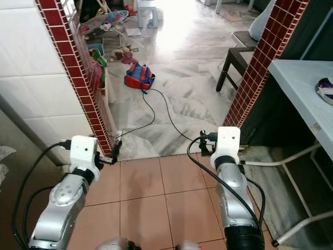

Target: Restocking fridge

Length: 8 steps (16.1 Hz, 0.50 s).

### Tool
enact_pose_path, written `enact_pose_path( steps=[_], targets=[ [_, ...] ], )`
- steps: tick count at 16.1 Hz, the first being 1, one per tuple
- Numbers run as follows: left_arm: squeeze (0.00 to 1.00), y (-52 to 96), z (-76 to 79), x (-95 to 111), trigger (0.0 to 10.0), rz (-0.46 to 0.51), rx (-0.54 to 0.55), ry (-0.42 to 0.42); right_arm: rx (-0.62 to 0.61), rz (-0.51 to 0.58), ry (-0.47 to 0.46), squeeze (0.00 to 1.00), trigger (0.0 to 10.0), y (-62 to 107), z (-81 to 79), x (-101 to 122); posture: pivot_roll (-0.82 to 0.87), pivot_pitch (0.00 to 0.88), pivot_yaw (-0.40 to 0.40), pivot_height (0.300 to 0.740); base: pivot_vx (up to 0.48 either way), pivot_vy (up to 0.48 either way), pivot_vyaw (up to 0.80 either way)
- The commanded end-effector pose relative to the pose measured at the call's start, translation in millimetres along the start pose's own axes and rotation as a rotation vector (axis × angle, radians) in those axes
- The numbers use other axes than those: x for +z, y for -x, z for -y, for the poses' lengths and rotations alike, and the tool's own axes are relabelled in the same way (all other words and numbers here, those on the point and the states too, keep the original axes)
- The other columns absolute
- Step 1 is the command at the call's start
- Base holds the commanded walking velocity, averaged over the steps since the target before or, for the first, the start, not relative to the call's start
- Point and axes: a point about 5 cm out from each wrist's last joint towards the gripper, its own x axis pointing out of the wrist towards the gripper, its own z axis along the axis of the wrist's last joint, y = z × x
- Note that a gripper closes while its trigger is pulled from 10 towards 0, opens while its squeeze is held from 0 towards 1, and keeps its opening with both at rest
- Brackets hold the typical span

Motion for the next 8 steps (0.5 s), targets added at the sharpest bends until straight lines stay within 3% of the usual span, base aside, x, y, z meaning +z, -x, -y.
enact_pose_path(
  steps=[1, 2, 6, 8],
  targets=[
    [0.0, -2.6, -6.2, 4, 10.0, 0.025, 0.025, -0.025, 0.016, 0.027, 0.005, 0.0, 10.0, -4.3, -7.5, 7, 0.01, 0.002, 0.009, 0.74, 0.0, 0.0, 0.0],
    [0.0, -3.7, -9.3, 5, 10.0, 0.025, 0.036, -0.006, 0.049, 0.08, -0.07, 0.0, 10.0, -5.0, -13.7, 14, 0.01, 0.0, 0.011, 0.74, 0.0, 0.0, 0.0],
    [0.0, -3.5, -9.0, 5, 10.0, 0.03, 0.017, -0.009, 0.098, 0.071, -0.073, 0.0, 10.0, -0.3, -13.7, 14, 0.01, 0.0, 0.014, 0.74, 0.0, 0.0, 0.0],
    [0.0, -3.1, -7.6, 4, 10.0, 0.032, 0.014, 0.002, 0.073, 0.087, 0.004, 0.0, 10.0, 0.2, -11.0, 14, 0.0, 0.0, 0.016, 0.74, 0.0, 0.0, 0.0]
  ],
)
